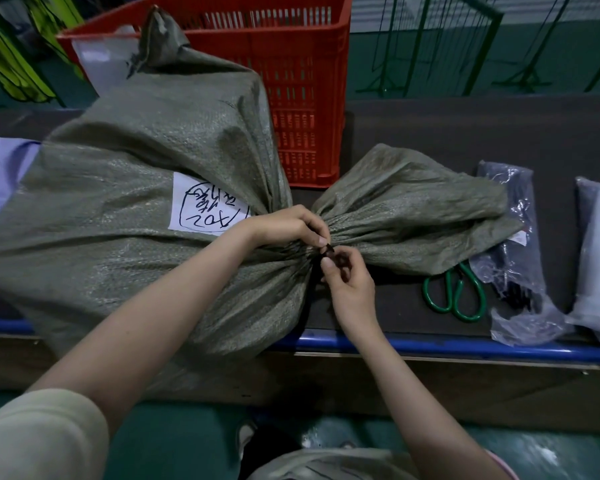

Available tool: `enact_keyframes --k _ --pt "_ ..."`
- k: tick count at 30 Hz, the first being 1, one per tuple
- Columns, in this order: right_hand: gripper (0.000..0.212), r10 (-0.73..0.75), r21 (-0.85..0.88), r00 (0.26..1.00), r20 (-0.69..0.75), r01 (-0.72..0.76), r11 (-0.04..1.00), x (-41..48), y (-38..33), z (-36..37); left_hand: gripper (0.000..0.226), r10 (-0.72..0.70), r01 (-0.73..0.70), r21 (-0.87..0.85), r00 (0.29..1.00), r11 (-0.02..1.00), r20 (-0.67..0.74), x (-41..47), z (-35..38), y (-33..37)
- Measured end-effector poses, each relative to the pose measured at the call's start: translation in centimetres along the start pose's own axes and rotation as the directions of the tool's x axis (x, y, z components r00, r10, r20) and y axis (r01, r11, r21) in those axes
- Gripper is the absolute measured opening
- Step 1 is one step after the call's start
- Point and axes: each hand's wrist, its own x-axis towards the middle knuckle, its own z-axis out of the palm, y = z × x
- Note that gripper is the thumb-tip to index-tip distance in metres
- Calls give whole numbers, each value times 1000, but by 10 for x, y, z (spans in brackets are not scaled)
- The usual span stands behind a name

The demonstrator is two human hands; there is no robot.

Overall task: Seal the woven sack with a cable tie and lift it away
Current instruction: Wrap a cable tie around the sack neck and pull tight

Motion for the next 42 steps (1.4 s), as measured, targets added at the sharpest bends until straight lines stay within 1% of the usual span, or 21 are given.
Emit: enact_keyframes --k 2,5,7,8,10,12,14,17,21,24,28,31,33,35,37,39,42 --pt "10 -38 15 999 -26 39 999 2 2 2 9 0 0 -16 1000 1000 3 0 0 0" --pt "21 -93 -9 992 -81 92 996 6 8 3 10 6 -6 -60 1000 998 -3 -1 -1 1" --pt "23 -95 -12 993 -72 95 995 9 10 3 11 0 0 -78 1000 997 -5 -1 -1 1" --pt "23 -95 -1 995 -39 95 995 10 10 2 14 -2 2 -78 1000 997 -4 0 -1 1" --pt "25 -104 10 991 79 104 995 11 9 -1 19 -4 4 -55 1000 998 -5 1 -1 -1" --pt "34 -103 15 973 205 102 995 12 9 -3 16 -13 13 -42 1000 999 -2 1 -1 -1" --pt "38 -103 10 955 279 105 994 13 9 -5 9 -18 18 -26 1000 999 23 0 -1 0" --pt "39 -109 -22 943 315 122 992 17 8 -7 7 -18 19 -4 998 1000 65 -2 0 2" --pt "40 -87 -59 931 355 115 992 20 7 -9 10 -37 37 -1 996 999 86 -1 0 1" --pt "40 -43 -63 921 386 73 995 20 6 -10 10 -44 40 41 993 998 111 -2 -1 0" --pt "40 32 -90 901 432 7 996 22 3 -12 12 -57 45 115 993 992 108 -3 0 0" --pt "38 73 -71 906 416 -47 996 22 0 -12 8 -42 29 138 995 990 86 -4 1 1" --pt "35 126 -10 922 365 -131 991 22 -2 -16 5 -14 7 130 999 991 48 -4 1 2" --pt "31 173 57 931 322 -201 978 22 -5 -20 17 16 -20 104 999 994 32 -4 0 2" --pt "26 206 74 935 289 -237 969 22 -7 -19 28 36 -40 94 998 995 42 -4 0 2" --pt "20 242 115 938 248 -277 954 22 -7 -16 31 44 -47 82 998 995 44 -5 0 3" --pt "8 282 199 933 225 -328 924 24 -7 -11 27 43 -45 71 998 996 36 -6 0 6"
